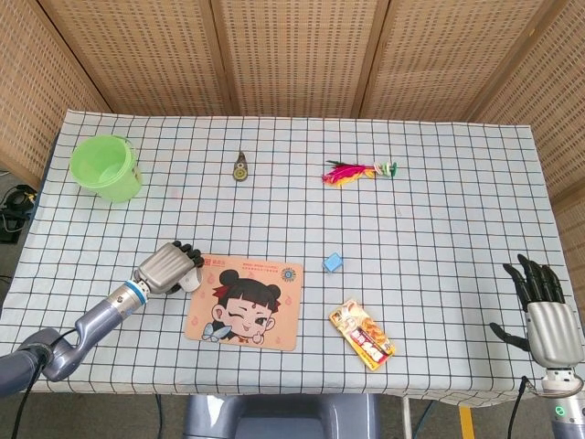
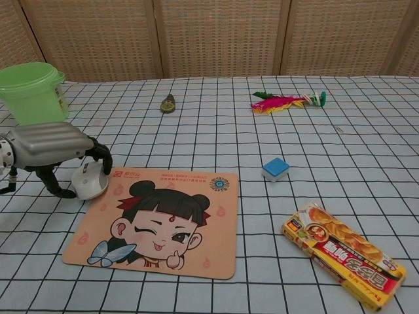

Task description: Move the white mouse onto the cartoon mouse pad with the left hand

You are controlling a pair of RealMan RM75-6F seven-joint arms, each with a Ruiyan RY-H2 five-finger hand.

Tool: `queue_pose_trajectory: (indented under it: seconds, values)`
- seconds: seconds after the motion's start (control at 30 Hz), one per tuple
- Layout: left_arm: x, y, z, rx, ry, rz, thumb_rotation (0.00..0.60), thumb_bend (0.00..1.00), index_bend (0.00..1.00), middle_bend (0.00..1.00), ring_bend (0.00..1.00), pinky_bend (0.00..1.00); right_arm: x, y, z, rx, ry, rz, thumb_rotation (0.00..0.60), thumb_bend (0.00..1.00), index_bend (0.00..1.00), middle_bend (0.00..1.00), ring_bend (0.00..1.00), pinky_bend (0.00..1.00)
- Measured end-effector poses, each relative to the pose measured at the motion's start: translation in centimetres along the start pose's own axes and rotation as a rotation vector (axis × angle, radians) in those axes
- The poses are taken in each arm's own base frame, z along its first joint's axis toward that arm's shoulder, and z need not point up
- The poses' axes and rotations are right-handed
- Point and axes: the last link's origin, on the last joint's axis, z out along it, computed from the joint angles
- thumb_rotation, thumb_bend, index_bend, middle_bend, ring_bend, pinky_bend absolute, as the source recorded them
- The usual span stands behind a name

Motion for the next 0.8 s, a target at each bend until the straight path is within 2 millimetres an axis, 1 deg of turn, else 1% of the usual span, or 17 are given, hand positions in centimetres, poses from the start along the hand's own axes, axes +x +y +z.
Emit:
queue_pose_trajectory:
  seconds: [0.27,0.4,0.6,0.8]
  values:
    - [1.4,-0.1,-0.2,-0.023,0.082,0.023,0.600,0.40,0.64,0.39,0.30,0.38,0.1,0.0,0.0,-0.001,0.003,0.003,0.600,0.08,0.14,0.00,0.00,0.00]
    - [2.2,0.3,-0.1,-0.068,0.108,0.052,0.600,0.40,0.64,0.39,0.30,0.38,0.2,0.2,0.0,-0.009,0.004,0.007,0.600,0.07,0.14,0.00,0.00,0.00]
    - [3.4,2.2,0.9,-0.187,0.143,0.135,0.600,0.40,0.64,0.39,0.30,0.38,0.3,0.5,0.2,-0.021,0.006,0.013,0.600,0.07,0.14,0.00,0.00,0.00]
    - [4.3,5.2,2.4,-0.317,0.176,0.198,0.600,0.40,0.64,0.39,0.30,0.38,0.5,1.0,0.4,-0.039,0.010,0.019,0.600,0.08,0.14,0.00,0.00,0.00]
